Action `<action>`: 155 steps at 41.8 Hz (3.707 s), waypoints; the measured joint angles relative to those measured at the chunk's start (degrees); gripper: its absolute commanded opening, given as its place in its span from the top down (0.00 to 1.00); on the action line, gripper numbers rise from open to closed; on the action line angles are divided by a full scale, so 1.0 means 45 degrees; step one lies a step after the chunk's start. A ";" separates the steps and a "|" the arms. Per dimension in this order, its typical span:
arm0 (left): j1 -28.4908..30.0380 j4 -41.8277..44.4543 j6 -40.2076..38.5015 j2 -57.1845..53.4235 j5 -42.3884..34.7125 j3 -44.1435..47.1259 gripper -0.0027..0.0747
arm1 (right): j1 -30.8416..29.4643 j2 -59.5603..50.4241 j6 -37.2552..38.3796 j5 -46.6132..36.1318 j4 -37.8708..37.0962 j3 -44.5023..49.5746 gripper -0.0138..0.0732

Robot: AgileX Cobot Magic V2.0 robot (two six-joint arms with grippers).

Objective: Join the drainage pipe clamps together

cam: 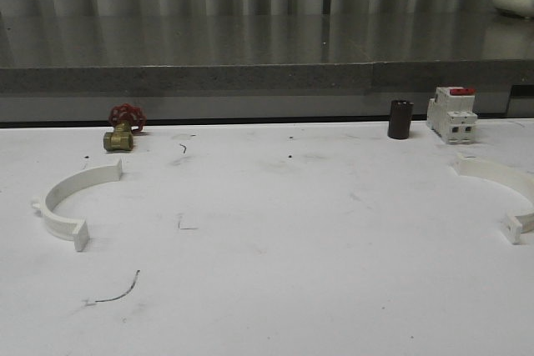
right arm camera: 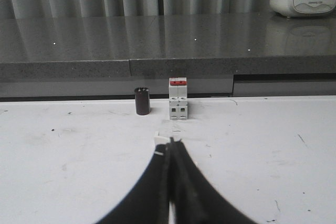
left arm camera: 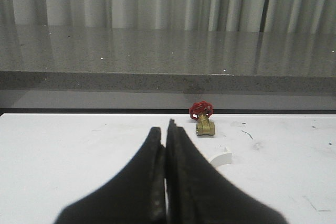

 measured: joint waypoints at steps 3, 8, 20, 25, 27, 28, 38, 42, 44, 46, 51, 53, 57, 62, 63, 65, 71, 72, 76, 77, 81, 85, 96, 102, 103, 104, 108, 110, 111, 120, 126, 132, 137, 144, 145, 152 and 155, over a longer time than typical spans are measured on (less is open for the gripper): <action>0.0000 0.0000 0.0000 0.0000 0.0000 0.0000 0.99 | 0.0000 0.0000 0.0000 0.0000 0.0000 0.0000 0.92; 0.0000 0.0000 0.0000 0.0000 0.0000 0.0000 0.99 | 0.0000 0.0000 0.0000 0.0000 0.0000 0.0000 0.92; 0.0000 0.0000 0.0000 0.0000 0.0000 0.0000 0.99 | 0.0000 0.0000 -0.0030 0.0000 0.0000 0.0000 0.92; 0.0000 0.0000 0.0000 0.0000 0.0000 0.0000 0.99 | 0.0000 0.0000 -0.0030 0.0000 0.0000 0.0000 0.92; 0.0000 0.0000 0.0000 0.0000 -0.0039 0.0000 0.99 | 0.0000 0.0000 -0.0030 -0.0088 0.0000 0.0000 0.92; 0.0000 0.0000 0.0000 0.0000 -0.0139 0.0000 0.99 | 0.0000 0.0000 -0.0004 -0.0145 0.0025 0.0000 0.92; 0.0000 0.0044 0.0000 0.0000 -0.0736 -0.0318 0.99 | 0.0000 0.0000 0.0081 0.0279 0.0425 -0.0748 0.92; 0.0000 0.0044 0.0000 0.0000 -0.0389 -0.1347 0.99 | 0.0000 0.0000 0.0081 0.1085 0.0335 -0.1990 0.92; 0.0000 0.0044 0.0000 0.0000 -0.0165 -0.2028 0.99 | 0.0000 0.0000 0.0081 0.1548 0.0233 -0.2670 0.92; 0.0000 0.0044 0.0000 0.0107 0.0049 -0.2837 0.99 | 0.0000 0.0131 0.0081 0.2075 0.0079 -0.3466 0.92; 0.0000 0.0044 0.0000 0.0938 0.1261 -0.4837 0.99 | 0.0000 0.1100 0.0081 0.3204 -0.0213 -0.5304 0.92; 0.0000 0.0044 0.0000 0.1451 0.2036 -0.5671 0.99 | 0.0000 0.1584 0.0081 0.3743 -0.0227 -0.6020 0.92; 0.0000 0.0044 0.0000 0.2555 0.3538 -0.7052 0.99 | 0.0000 0.2735 0.0081 0.4836 -0.0261 -0.7180 0.92; 0.0000 0.0075 0.0000 0.3982 0.4852 -0.7907 0.99 | 0.0000 0.4280 0.0081 0.5945 -0.0261 -0.7975 0.92; 0.0000 0.0075 0.0000 0.4192 0.5072 -0.7972 0.99 | 0.0000 0.4600 0.0081 0.6110 -0.0261 -0.8039 0.92; 0.0000 0.0075 0.0000 0.4743 0.5415 -0.7979 0.99 | 0.0000 0.5141 0.0081 0.6448 -0.0261 -0.8059 0.92; 0.0000 0.0075 0.0000 0.6562 0.6612 -0.7979 0.99 | 0.0000 0.7227 0.0081 0.7476 -0.0261 -0.8088 0.92; 0.0000 0.0075 0.0000 0.6787 0.6788 -0.7979 0.99 | 0.0000 0.7484 0.0081 0.7535 -0.0261 -0.8088 0.92; 0.0000 0.0052 0.0000 0.7705 0.7002 -0.7979 0.99 | 0.0000 0.8481 0.0081 0.7681 -0.0237 -0.8088 0.92; 0.0000 0.0035 0.0000 0.7937 0.7068 -0.7979 0.99 | 0.0000 0.8715 0.0081 0.7772 -0.0237 -0.8088 0.91; 0.0000 0.0035 0.0000 0.8640 0.7169 -0.7956 0.99 | 0.0000 0.9404 0.0081 0.8079 -0.0219 -0.8088 0.74; 0.0000 0.0005 0.0000 0.9053 0.7169 -0.7956 0.91 | 0.0000 0.9791 0.0081 0.8251 -0.0219 -0.8088 0.48; 0.0000 -0.0059 0.0000 0.9859 0.6776 -0.7956 0.35 | 0.0000 1.0017 0.0081 0.8301 -0.0219 -0.8088 0.32; 0.0000 -0.0448 0.0000 1.0591 0.6338 -0.7956 0.34 | 0.0000 1.0017 0.0081 0.8301 -0.0219 -0.8088 0.32; -0.0027 -0.0468 0.0044 1.0771 0.6338 -0.8021 0.34 | 0.0000 1.0017 0.0081 0.8301 -0.0219 -0.8088 0.32; -0.0091 -0.0479 0.0089 1.0970 0.6338 -0.8045 0.34 | 0.0000 1.0017 0.0081 0.8301 -0.0219 -0.8088 0.32; -0.0689 -0.0499 0.0408 1.2121 0.6450 -0.8569 0.34 | 0.0000 1.0017 0.0081 0.8301 -0.0219 -0.8088 0.32; -0.1054 -0.0469 0.0463 1.2686 0.6571 -0.8866 0.34 | 0.0000 1.0017 0.0081 0.8310 -0.0219 -0.8088 0.32; -0.1292 -0.0434 0.0491 1.3071 0.6596 -0.9077 0.34 | 0.0000 1.0017 0.0081 0.8310 -0.0219 -0.8088 0.32; -0.2052 -0.0406 0.0549 1.6098 0.7205 -1.0687 0.34 | 0.0000 1.0017 0.0081 0.8330 -0.0219 -0.8088 0.32; -0.2052 -0.0863 0.0549 1.7999 0.7224 -1.1513 0.34 | 0.0000 1.0017 0.0081 0.8339 -0.0219 -0.8088 0.32; -0.2052 -0.0972 0.0558 1.9589 0.7045 -1.1906 0.34 | 0.0000 1.0017 0.0081 0.8359 -0.0219 -0.8088 0.32; -0.2052 -0.0972 0.0558 2.0604 0.6791 -1.2462 0.34 | 0.0000 1.0017 0.0081 0.8368 -0.0219 -0.8088 0.32; -0.1851 -0.1057 0.0558 2.1849 0.6792 -1.3491 0.37 | 0.0000 1.0017 0.0081 0.8368 -0.0219 -0.8088 0.32; -0.1824 -0.1057 0.0558 2.2017 0.6850 -1.3641 0.38 | 0.0000 1.0017 0.0081 0.8387 -0.0219 -0.8088 0.32; -0.1621 -0.1057 0.0558 2.3205 0.7445 -1.4670 0.42 | 0.0000 1.0017 0.0081 0.8387 -0.0219 -0.8088 0.32; -0.1570 -0.1057 0.0558 2.3675 0.7722 -1.5048 0.42 | 0.0000 1.0017 0.0081 0.8387 -0.0219 -0.8088 0.32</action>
